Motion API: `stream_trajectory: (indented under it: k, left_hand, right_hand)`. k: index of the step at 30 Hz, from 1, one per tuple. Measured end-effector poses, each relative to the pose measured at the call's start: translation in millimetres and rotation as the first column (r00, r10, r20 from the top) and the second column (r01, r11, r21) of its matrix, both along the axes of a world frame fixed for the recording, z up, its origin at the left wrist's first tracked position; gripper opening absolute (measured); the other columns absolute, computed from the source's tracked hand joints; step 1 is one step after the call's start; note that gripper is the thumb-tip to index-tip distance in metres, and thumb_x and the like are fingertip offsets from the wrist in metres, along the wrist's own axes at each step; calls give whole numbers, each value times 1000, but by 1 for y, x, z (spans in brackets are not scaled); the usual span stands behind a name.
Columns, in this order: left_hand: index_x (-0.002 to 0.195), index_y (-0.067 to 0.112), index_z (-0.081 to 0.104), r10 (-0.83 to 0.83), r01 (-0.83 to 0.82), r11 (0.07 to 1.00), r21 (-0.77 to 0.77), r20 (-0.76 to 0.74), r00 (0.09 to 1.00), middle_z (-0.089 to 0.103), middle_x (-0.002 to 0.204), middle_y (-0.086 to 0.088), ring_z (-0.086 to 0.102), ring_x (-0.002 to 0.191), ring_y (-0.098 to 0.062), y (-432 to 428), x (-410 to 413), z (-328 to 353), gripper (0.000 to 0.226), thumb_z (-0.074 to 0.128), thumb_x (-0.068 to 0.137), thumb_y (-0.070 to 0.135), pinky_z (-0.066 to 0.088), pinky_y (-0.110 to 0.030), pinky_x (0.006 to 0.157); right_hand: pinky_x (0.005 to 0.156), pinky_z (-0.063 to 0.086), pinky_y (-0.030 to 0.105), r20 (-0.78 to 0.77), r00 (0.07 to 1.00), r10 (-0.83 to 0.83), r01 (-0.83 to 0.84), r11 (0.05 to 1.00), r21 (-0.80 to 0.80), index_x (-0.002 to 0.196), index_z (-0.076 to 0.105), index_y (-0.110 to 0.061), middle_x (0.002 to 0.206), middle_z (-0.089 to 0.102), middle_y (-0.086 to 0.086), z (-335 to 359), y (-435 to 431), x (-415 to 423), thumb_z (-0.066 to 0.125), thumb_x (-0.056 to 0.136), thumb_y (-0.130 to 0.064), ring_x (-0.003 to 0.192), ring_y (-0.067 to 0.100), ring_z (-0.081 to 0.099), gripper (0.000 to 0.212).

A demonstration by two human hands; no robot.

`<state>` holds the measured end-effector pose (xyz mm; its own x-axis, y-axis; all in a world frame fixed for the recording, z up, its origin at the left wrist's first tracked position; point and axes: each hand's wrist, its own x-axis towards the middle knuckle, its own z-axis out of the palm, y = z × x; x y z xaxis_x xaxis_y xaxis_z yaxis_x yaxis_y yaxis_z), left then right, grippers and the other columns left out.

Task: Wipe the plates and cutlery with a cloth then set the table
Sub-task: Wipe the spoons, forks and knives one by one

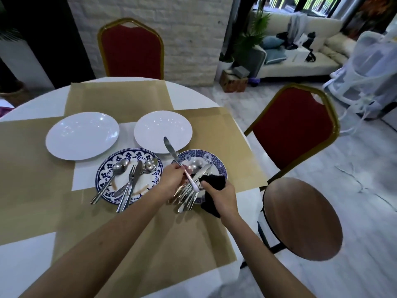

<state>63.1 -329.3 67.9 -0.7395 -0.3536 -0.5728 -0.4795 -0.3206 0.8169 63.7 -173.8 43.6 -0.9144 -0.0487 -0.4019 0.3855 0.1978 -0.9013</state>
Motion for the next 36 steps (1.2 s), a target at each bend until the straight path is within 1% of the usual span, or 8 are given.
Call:
stream_trajectory:
  k: [2, 4, 7, 9, 14, 19, 26, 36]
  left_hand:
    - [93, 6, 62, -181, 200, 942, -270, 95, 979, 62, 86, -8, 55, 69, -18, -8, -6, -7, 17, 46, 97, 10, 45, -28, 59]
    - [98, 8, 65, -356, 420, 751, -509, 224, 907, 64, 99, -9, 60, 88, -24, -16, -8, -14, 21, 45, 96, 15, 48, -35, 80]
    - [106, 7, 68, -458, 572, 475, -669, 366, 810, 67, 110, -12, 61, 100, -28, -23, -9, -24, 27, 46, 97, 19, 46, -33, 85]
    - [108, 7, 68, -452, 576, 399, -713, 394, 800, 67, 112, -14, 60, 103, -30, -22, -10, -29, 26, 46, 96, 17, 45, -33, 85]
    - [113, 8, 65, -416, 516, 401, -757, 352, 839, 66, 113, -13, 60, 106, -29, -12, -9, -39, 24, 51, 97, 18, 44, -33, 87]
    - [110, 8, 62, -429, 485, 389, -783, 312, 848, 67, 110, -13, 59, 105, -28, -5, -9, -45, 22, 53, 96, 21, 44, -34, 90]
    - [105, 7, 65, -419, 390, 354, -850, 228, 879, 69, 100, -10, 60, 93, -22, -4, -7, -51, 20, 57, 94, 23, 40, -27, 73]
    - [97, 6, 65, -484, 350, 191, -917, 222, 847, 64, 90, -9, 60, 79, -20, -5, 2, -57, 19, 58, 93, 23, 54, -37, 75]
  right_hand:
    - [78, 57, 51, -29, 998, -54, 55, 998, 19, 96, 65, -30, 90, 72, 0, -4, 6, -5, 79, 52, -62, 87, 26, 69, 56]
    - [78, 57, 51, -22, 995, -101, 102, 995, 17, 98, 65, -30, 93, 70, 0, -10, 13, -10, 76, 51, -66, 90, 25, 68, 61]
    - [78, 58, 50, -15, 992, -125, 125, 992, 17, 94, 65, -31, 93, 70, 0, -14, 21, -16, 74, 54, -63, 89, 26, 68, 53]
    - [78, 58, 50, -21, 992, -121, 122, 992, 28, 93, 65, -30, 91, 71, 2, -15, 25, -19, 75, 59, -58, 87, 27, 69, 45]
    - [85, 55, 48, -27, 991, -130, 131, 990, 51, 99, 64, -23, 94, 69, 3, -17, 28, -24, 74, 80, -38, 90, 25, 67, 26]
    - [80, 57, 50, 25, 993, -114, 113, 992, 51, 95, 63, -31, 94, 72, 4, -25, 24, -22, 74, 60, -57, 86, 31, 70, 45]
    - [81, 57, 50, 34, 995, -94, 91, 993, 73, 94, 61, -32, 95, 72, 5, -34, 19, -23, 71, 52, -64, 87, 30, 70, 53]
    - [86, 55, 43, 16, 996, -87, 85, 992, 93, 106, 60, -23, 101, 67, 3, -30, 18, -17, 72, 82, -38, 94, 25, 65, 31]
